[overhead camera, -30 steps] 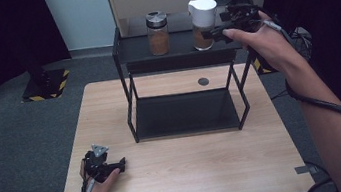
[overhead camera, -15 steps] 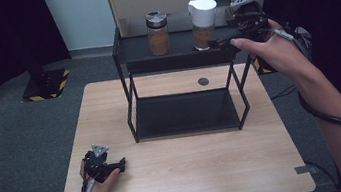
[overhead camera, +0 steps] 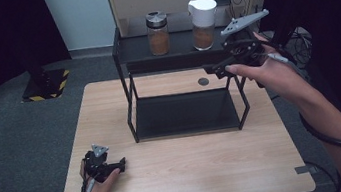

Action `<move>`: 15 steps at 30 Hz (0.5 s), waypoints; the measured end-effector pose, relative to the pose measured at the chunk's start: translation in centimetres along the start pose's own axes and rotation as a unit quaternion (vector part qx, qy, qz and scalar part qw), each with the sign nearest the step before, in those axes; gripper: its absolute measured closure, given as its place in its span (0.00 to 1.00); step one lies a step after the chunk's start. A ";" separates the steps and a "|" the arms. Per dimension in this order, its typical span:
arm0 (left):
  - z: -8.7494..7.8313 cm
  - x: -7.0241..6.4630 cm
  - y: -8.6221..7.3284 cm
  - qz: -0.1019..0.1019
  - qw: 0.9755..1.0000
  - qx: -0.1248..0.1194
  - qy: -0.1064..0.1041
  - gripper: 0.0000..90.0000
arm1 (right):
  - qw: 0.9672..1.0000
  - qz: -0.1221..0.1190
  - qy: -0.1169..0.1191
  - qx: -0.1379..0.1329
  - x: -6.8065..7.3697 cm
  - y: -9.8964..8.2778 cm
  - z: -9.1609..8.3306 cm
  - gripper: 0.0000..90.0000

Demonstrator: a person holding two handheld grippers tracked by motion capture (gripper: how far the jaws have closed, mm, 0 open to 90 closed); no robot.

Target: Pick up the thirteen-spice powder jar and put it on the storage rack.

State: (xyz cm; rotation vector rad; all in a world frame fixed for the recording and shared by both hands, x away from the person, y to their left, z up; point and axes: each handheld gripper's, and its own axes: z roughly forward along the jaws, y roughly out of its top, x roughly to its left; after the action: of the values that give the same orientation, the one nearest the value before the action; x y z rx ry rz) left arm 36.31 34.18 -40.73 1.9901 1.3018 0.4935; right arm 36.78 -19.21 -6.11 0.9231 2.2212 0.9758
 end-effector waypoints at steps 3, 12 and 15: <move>0.0 0.0 0.0 0.000 1.000 0.000 0.000 0.00 | 1.000 -0.001 0.001 0.009 0.5 -0.6 0.4 0.09; 0.0 0.0 0.0 -0.001 1.000 0.000 0.001 0.00 | 1.000 0.000 0.013 0.024 1.3 -2.9 1.5 0.09; 0.0 0.0 0.0 0.000 1.000 0.001 0.001 0.00 | 0.999 0.002 0.019 0.028 1.4 -3.8 2.0 0.09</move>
State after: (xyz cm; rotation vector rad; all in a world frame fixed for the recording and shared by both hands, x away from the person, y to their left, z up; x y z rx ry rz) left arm 36.30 34.16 -40.71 1.9910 1.3033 0.4939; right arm 35.89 -19.20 -10.51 0.9417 2.2892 0.9438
